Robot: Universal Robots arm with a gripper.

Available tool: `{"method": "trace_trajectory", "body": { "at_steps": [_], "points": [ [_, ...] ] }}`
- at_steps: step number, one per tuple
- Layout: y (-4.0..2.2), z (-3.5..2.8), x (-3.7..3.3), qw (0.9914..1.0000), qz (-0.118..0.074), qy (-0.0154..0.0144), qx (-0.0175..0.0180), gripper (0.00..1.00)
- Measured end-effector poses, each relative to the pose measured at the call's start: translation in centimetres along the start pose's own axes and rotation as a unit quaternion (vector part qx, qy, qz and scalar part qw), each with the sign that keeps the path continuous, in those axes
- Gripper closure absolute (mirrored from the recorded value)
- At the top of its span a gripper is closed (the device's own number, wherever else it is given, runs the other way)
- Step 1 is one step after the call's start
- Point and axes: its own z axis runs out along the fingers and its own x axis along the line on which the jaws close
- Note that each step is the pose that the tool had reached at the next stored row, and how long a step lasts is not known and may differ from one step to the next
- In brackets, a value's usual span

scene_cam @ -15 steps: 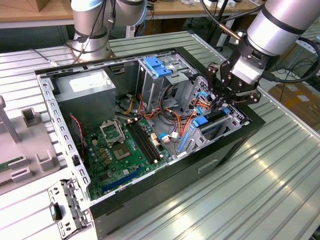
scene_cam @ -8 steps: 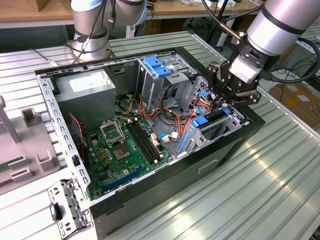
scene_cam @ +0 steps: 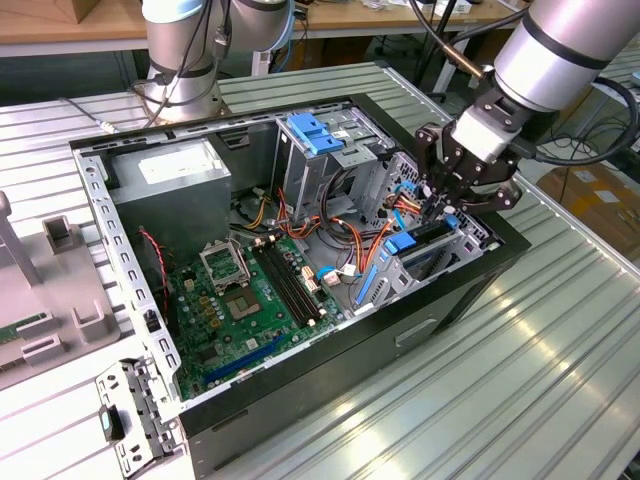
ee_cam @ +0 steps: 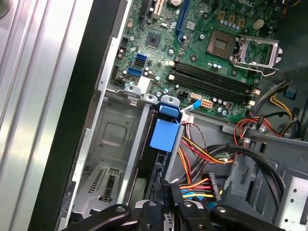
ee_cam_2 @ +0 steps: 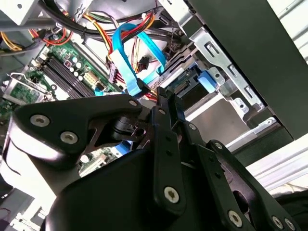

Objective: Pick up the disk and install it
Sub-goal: 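Insert the first disk wire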

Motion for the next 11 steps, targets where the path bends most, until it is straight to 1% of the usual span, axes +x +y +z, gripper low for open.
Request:
{"method": "trace_trajectory", "body": {
  "at_steps": [2, 3, 5, 7, 8, 10, 11],
  "points": [
    [0.0, 0.0, 0.0, 0.99988, 0.015, 0.0002, 0.0016, 0.82],
    [0.0, 0.0, 0.0, 0.99967, 0.026, 0.0004, 0.0026, 0.82],
    [0.0, 0.01, 0.0, 0.99884, 0.048, 0.0007, 0.005, 0.82],
    [0.0, 0.02, 0.0, 0.99806, 0.062, 0.0009, 0.0064, 0.82],
    [0.0, 0.03, 0.0, 0.99746, 0.071, 0.001, 0.0073, 0.82],
    [0.0, 0.07, 0.01, 0.9948, 0.101, 0.0014, 0.0105, 0.82],
    [0.0, 0.08, 0.01, 0.9941, 0.108, 0.0015, 0.0112, 0.82]
  ]
}}
